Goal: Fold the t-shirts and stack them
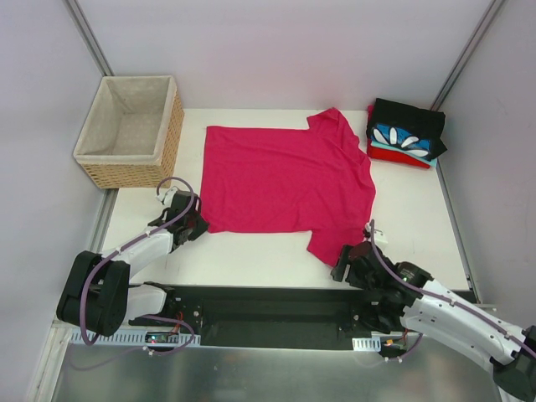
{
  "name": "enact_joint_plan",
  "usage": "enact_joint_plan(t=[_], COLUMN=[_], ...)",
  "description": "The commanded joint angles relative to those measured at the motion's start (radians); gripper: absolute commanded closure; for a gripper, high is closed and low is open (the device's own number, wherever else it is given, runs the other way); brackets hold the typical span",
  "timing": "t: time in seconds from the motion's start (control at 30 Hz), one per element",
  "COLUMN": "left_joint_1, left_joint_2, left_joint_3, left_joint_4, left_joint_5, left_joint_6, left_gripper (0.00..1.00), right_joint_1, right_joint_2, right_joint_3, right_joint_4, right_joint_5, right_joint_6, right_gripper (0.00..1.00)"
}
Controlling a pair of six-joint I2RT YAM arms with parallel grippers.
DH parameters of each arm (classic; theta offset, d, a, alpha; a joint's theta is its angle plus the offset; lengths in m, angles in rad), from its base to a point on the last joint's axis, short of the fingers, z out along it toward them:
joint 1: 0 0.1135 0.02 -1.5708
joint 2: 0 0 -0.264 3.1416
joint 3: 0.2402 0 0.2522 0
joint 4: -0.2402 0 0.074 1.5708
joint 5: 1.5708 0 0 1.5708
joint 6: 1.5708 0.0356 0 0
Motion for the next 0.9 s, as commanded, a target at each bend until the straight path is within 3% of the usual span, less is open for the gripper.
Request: enact_joint_plan(t=[0.0, 0.13, 0.23, 0.87], left_joint_1=[0.005, 0.005, 0.005, 0.007], left_joint_2=[0.019, 0.022, 0.025, 0.038], left_joint_3=[-0.013, -0.01, -0.008, -0.002], left_joint_4=[-0.058, -0.06, -0.058, -0.063], left_joint_5=[0.005, 0.01, 0.008, 0.005], left_joint_6=[0.02, 0.025, 0.025, 0.029], left_gripper=[1.0, 1.0, 1.0, 1.0], right_joint_1=[0.002, 0.003, 0.002, -0.05], right_joint_2=[0.011, 0.037, 0.062, 0.146], right_joint_3=[-0.001, 0.007, 0.011, 0.034], right_joint_4=[0.036, 0.039, 0.044, 0.105], right_joint_5=[0.019, 0.027, 0.033, 0.125], right_joint_6=[0.061, 0.066, 0.066, -0.003], right_gripper=[0.26, 0.46, 0.55, 0.56])
